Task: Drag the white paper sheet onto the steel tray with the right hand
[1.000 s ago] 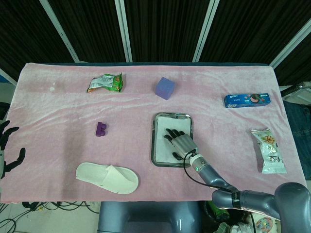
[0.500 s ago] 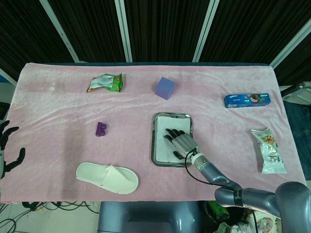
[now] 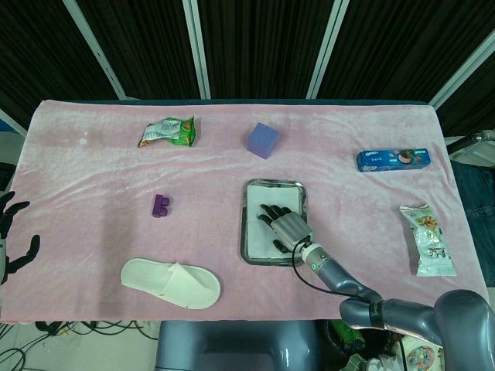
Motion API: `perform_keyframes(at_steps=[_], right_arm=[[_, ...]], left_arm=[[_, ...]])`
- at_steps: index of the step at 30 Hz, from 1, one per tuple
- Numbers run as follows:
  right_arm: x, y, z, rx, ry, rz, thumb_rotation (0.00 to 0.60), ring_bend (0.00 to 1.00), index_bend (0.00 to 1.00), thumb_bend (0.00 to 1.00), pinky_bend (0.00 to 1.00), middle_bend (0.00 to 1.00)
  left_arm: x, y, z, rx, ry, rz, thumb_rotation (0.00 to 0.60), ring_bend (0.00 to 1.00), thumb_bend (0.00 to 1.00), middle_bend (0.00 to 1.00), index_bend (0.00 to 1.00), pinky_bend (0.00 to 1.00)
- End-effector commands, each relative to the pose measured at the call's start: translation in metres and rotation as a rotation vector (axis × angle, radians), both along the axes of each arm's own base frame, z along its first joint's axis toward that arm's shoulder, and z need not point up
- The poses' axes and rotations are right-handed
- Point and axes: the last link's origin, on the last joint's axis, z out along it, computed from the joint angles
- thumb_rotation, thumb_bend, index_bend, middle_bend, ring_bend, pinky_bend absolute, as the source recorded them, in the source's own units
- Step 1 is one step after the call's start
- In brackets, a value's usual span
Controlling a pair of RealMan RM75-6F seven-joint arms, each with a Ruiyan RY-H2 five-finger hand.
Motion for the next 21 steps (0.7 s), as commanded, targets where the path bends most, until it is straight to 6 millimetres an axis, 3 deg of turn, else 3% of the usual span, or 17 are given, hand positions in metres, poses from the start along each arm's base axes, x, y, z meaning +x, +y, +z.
perform_keyframes(at_steps=[1,21], right_arm=[[0.0009,0.0004,-0.0005,-0.003,-0.002,-0.004,0.6,0.07,0.17,0.3,0.18,0.0],[0.0077,0.0054,-0.0012,-0.035,-0.023,-0.057,0.6,0.07,0.17,0.29,0.18,0.0]], left_arm=[[-0.0001,0.0,0.0002,0.001,0.0,0.0,0.6,0.01,0.4,0.07,0.22,0.05],[-0.0005,0.0,-0.0001,-0.002,0.0,0.004,0.6,0.01,0.4,0.07,0.22,0.05]])
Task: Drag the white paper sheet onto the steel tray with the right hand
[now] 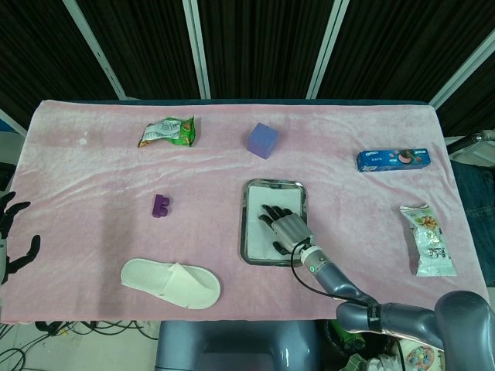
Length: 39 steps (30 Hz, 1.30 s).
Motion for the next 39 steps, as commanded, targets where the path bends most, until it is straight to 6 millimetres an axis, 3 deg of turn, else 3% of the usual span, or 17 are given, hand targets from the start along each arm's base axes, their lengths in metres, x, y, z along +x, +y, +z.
perform_keyframes(at_steps=[1,20,25,30,34,36,39], right_arm=[[0.003,0.0,-0.002,-0.011,-0.006,-0.009,0.6,0.07,0.17,0.29,0.18,0.0],[0.009,-0.002,0.006,-0.046,-0.03,-0.007,0.6,0.07,0.17,0.29,0.18,0.0],[0.006,-0.007,0.033,-0.121,-0.05,0.001,0.6,0.07,0.17,0.29,0.18,0.0],[-0.011,-0.008,0.067,-0.191,-0.038,-0.003,0.6,0.07,0.17,0.29,0.18,0.0],[-0.043,0.001,0.108,-0.281,-0.019,-0.046,0.6,0.07,0.17,0.29,0.18,0.0],[-0.071,0.015,0.136,-0.357,-0.007,-0.088,0.6,0.07,0.17,0.27,0.18,0.0],[-0.097,0.037,0.162,-0.437,-0.003,-0.106,0.6,0.07,0.17,0.26,0.18,0.0]], left_arm=[[0.0,0.0,0.0,0.001,-0.001,0.0,0.6,0.01,0.4,0.07,0.22,0.05],[0.0,0.001,0.0,0.002,0.001,0.0,0.6,0.01,0.4,0.07,0.22,0.05],[-0.001,0.001,0.001,0.004,0.002,-0.001,0.6,0.01,0.4,0.07,0.22,0.05],[0.0,0.001,0.001,0.003,0.003,-0.005,0.6,0.01,0.4,0.07,0.22,0.05],[0.001,0.0,0.001,0.007,0.008,-0.012,0.6,0.01,0.4,0.07,0.22,0.05],[0.002,-0.001,0.001,0.011,0.014,-0.021,0.6,0.01,0.4,0.07,0.22,0.05],[0.001,-0.001,0.003,0.02,0.025,-0.025,0.6,0.01,0.4,0.07,0.22,0.05]])
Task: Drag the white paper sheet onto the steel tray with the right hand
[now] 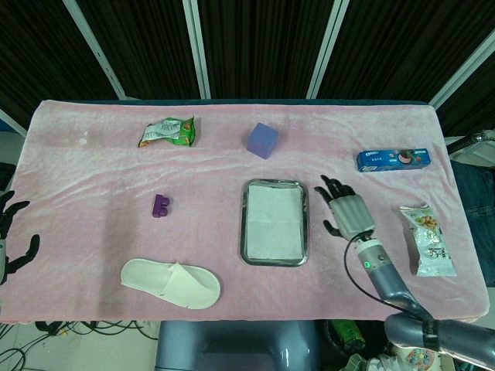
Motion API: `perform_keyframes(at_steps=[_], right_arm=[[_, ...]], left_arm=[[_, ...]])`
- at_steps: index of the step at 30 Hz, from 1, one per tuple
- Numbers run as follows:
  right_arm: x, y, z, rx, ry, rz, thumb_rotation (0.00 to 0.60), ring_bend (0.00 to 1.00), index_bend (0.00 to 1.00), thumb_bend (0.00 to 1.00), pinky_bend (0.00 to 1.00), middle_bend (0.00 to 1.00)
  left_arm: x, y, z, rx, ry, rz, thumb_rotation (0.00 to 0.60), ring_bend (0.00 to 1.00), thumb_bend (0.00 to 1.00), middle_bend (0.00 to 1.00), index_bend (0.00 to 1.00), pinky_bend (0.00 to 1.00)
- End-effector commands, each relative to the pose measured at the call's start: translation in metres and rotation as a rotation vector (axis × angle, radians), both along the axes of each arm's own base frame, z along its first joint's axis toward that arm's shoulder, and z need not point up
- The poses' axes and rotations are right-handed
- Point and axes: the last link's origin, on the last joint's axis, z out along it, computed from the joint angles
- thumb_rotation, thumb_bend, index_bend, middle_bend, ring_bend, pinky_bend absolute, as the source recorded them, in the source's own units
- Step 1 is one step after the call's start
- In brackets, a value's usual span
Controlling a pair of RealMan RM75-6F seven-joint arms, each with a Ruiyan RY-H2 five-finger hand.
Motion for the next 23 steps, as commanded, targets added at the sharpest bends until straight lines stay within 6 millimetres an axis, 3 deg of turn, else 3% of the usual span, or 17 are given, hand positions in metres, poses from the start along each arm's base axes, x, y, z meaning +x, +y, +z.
perform_keyframes(at_steps=[1,7,14,23], right_arm=[[-0.045,0.041,0.041,-0.125,-0.013,-0.047,0.6,0.07,0.17,0.26,0.18,0.0],[-0.081,0.087,0.066,-0.233,0.006,-0.086,0.6,0.07,0.14,0.25,0.18,0.0],[-0.093,0.131,0.077,-0.31,-0.003,-0.109,0.6,0.06,0.14,0.24,0.18,0.0],[-0.107,0.149,0.079,-0.352,0.003,-0.147,0.6,0.06,0.09,0.23,0.18,0.0]], left_arm=[[0.0,0.0,0.001,0.008,0.007,-0.004,0.6,0.01,0.4,0.07,0.22,0.05],[-0.002,0.001,0.004,0.018,0.015,0.001,0.6,0.01,0.4,0.07,0.22,0.05],[-0.002,0.0,0.005,0.012,0.041,-0.007,0.6,0.01,0.4,0.07,0.21,0.05],[-0.005,-0.003,0.005,-0.006,0.09,0.008,0.6,0.01,0.4,0.07,0.18,0.05]])
